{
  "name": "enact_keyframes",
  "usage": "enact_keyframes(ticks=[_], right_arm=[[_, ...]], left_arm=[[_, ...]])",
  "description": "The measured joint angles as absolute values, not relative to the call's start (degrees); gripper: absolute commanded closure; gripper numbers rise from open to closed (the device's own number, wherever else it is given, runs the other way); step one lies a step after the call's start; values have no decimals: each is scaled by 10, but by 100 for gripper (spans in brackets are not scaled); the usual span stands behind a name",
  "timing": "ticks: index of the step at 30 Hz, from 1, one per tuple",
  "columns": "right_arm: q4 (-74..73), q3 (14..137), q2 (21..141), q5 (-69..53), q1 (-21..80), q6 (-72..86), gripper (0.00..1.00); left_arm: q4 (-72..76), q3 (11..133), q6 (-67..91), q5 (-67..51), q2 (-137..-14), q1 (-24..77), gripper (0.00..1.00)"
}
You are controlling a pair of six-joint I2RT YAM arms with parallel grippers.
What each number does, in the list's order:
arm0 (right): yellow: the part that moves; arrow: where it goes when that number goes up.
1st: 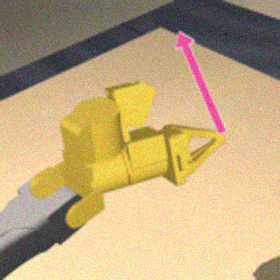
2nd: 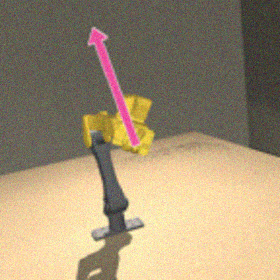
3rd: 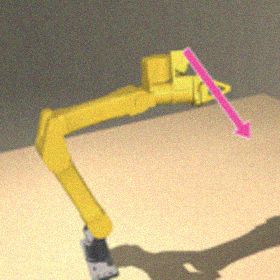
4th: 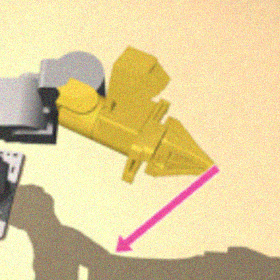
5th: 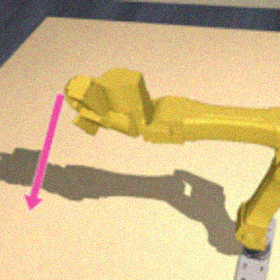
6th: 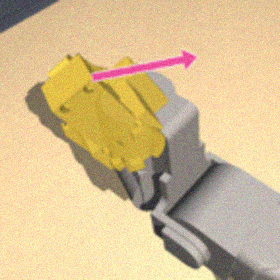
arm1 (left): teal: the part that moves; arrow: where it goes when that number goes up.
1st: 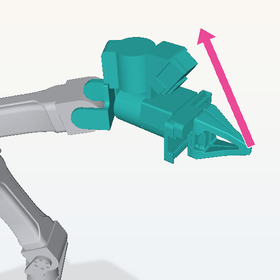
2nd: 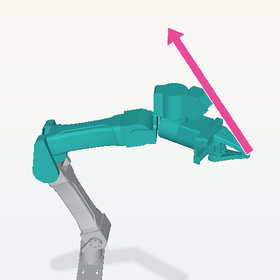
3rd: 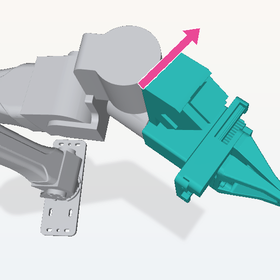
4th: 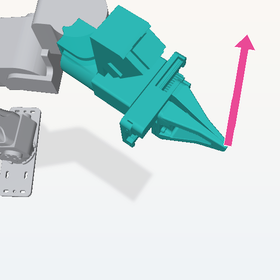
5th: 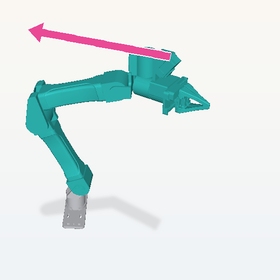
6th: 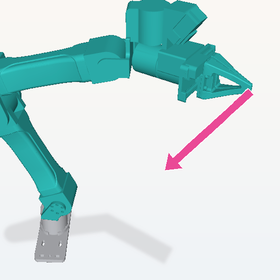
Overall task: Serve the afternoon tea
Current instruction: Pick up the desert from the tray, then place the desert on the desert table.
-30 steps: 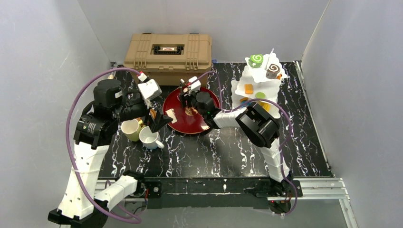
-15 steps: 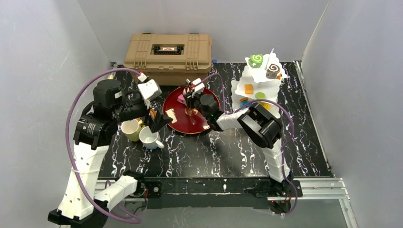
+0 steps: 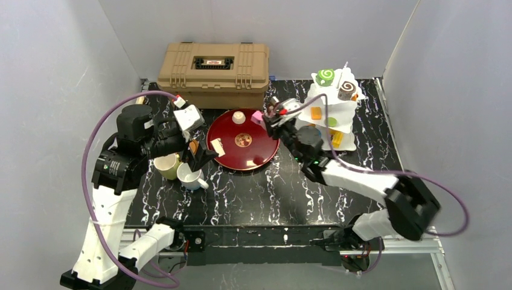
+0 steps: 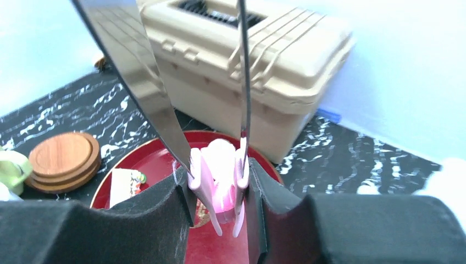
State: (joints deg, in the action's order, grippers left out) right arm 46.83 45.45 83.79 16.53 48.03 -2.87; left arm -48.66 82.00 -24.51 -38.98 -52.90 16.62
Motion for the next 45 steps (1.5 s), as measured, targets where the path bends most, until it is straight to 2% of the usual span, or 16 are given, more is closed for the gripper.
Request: enact_keyframes(ticks=[6,11,17,23,45], right_arm=[[341,427,637,225,480,-44,68],[238,427,554,279,480,-58,66],[152,427,545,318,464,-72,66],[119,425,541,331,404,-78,65],[160,403,546,325,218,-77,63]], left_arm=[[-487,820,-246,-390,-529,166,3],[-487,820,-247,-390,-529,166,3],[-487,820,-246,-390,-531,166,3],[-487,820,-247,-390,-530,166,3],[-486,820,-251,-390,-532,166,3]])
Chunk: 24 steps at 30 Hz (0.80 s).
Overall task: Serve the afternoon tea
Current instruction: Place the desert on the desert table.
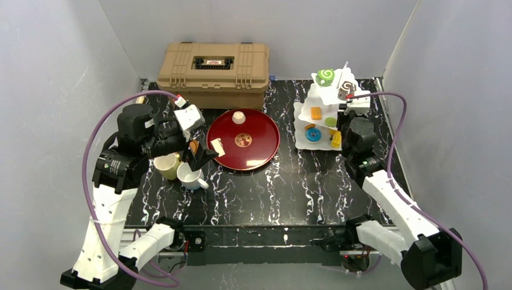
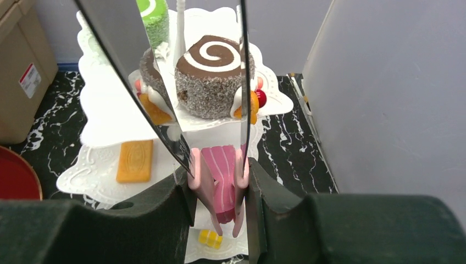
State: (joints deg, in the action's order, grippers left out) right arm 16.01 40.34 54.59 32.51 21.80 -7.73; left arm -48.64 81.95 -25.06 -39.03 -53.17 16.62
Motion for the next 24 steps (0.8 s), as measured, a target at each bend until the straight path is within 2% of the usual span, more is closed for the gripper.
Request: enact_keyframes(ticks=[12,20,23,24], right_arm=[[275,403,659,296,166,-69,64],[345,397,686,281,148,-61,63],[364,392,690,279,147,-57,60],[368,390,690,278,146,-55,56]], left_arm=[[-486,820,-251,-390,-532,166,3],[-486,820,-251,-390,-531,166,3],[-486,820,-251,-390,-531,166,3],[-486,820,-251,-390,-531,166,3]])
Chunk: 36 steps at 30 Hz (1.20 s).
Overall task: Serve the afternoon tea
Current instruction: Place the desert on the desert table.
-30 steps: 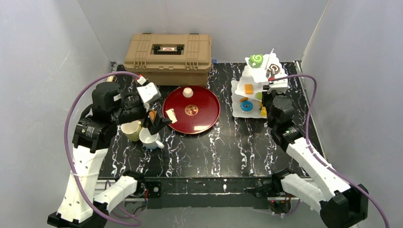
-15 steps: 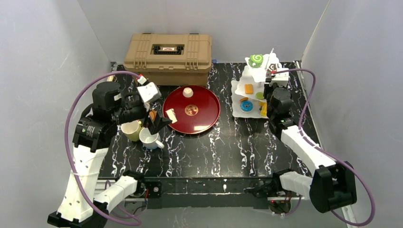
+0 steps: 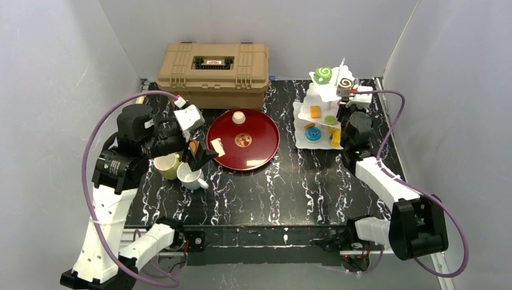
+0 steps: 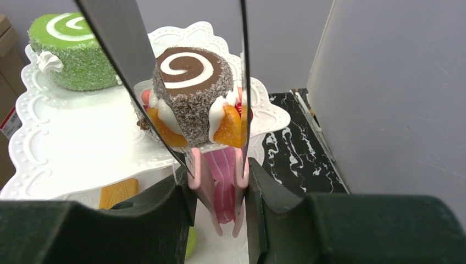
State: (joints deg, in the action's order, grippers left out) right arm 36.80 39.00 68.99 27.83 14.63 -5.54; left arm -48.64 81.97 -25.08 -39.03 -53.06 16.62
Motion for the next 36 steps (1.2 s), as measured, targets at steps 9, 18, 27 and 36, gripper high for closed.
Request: enact_keyframes(ticks=[9,18,27,36], right_arm=[[391,338,670,277,147,-29,44],[387,331,622,277,146,-19,37],[356,331,592,262,146,-14,39],[297,331,525,204,146,3,54]], left_arm=[[-486,820,-251,-390,-530,166,3],[-487,820,-251,-392,-530,166,3],[-487,820,-250,-396,-530,166,3],[-487,820,-251,-396,-524,166,4]])
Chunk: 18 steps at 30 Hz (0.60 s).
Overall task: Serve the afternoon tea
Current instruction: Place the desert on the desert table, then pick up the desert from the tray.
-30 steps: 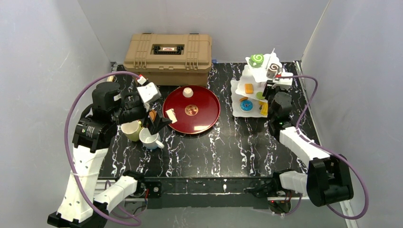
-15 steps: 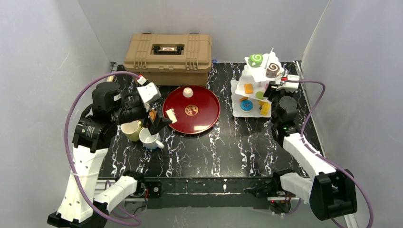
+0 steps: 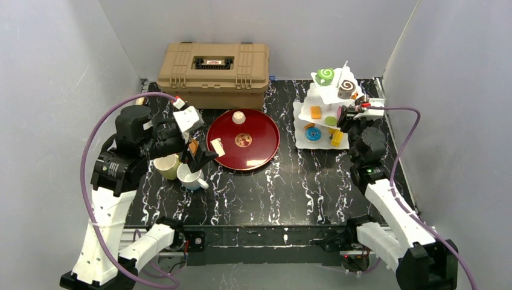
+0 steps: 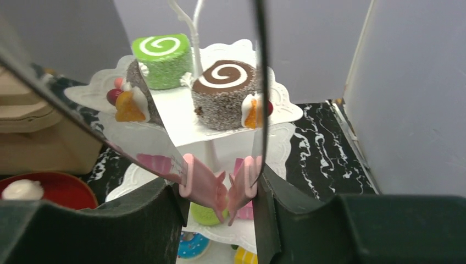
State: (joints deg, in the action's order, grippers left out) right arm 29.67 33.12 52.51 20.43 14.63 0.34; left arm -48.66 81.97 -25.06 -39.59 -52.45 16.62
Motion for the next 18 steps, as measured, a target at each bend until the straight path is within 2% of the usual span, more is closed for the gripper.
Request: enact_keyframes(ticks=[4,11,14,18], right_arm=[[265,334,488,170,146,13,56],[213,361,474,97,163,29,65],[207,378,492,76,203,31,65],[213,404,549,75,308,23,65]], left_arm=[[-487,820,-250,-396,-525,166,3],[-487,821,-248,-397,-532,166,3],[-486,826,-245,-397,-541,166,3],[-482,832,-235,-397,-555,166,3]])
